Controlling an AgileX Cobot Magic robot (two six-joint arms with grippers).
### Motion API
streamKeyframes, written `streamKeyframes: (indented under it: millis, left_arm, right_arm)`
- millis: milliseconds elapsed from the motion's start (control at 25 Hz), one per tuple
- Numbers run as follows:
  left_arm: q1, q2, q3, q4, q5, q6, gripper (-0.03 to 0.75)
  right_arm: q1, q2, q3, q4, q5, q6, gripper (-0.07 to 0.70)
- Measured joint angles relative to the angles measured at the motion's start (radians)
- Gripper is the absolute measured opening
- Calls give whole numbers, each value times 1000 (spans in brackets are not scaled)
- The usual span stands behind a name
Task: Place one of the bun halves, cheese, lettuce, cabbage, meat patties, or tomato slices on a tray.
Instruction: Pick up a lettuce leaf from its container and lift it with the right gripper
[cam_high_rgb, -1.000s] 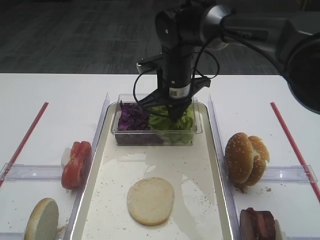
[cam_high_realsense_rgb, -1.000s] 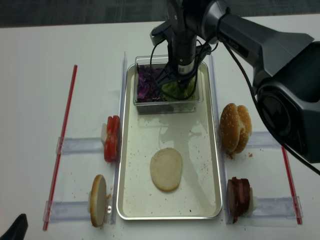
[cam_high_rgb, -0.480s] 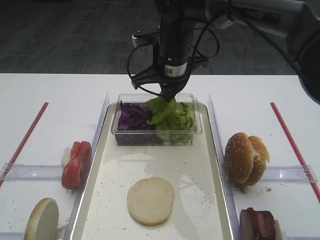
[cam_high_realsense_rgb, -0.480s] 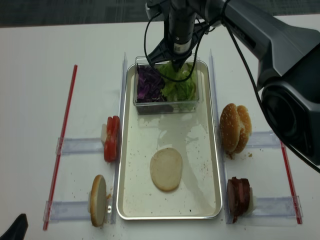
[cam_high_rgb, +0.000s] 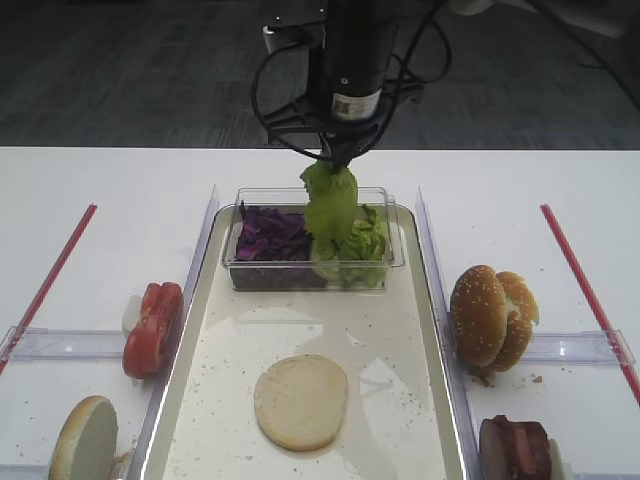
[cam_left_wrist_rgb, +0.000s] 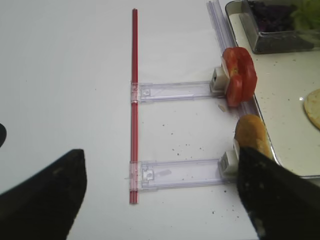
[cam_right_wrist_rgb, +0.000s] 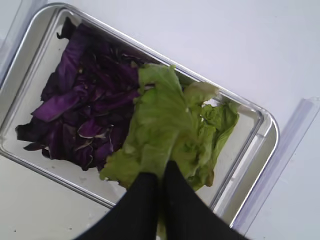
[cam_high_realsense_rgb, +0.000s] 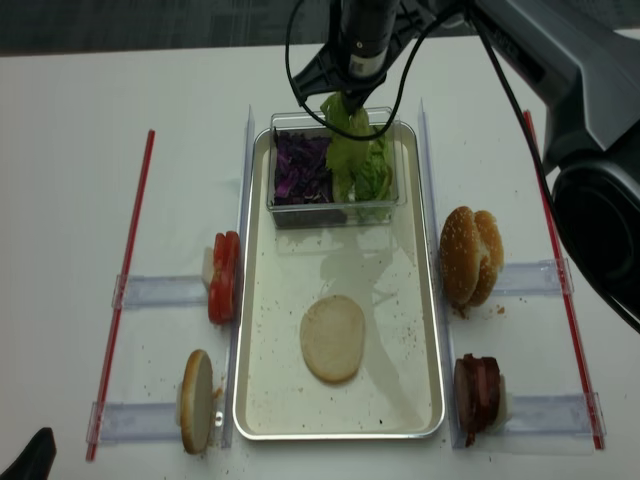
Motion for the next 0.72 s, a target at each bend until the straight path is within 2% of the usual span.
streamKeyframes:
  millis: [720]
  left_arm:
    - [0, 0, 0, 0, 0, 0, 565]
  right_arm:
    - [0, -22, 0, 23, 0, 2, 52]
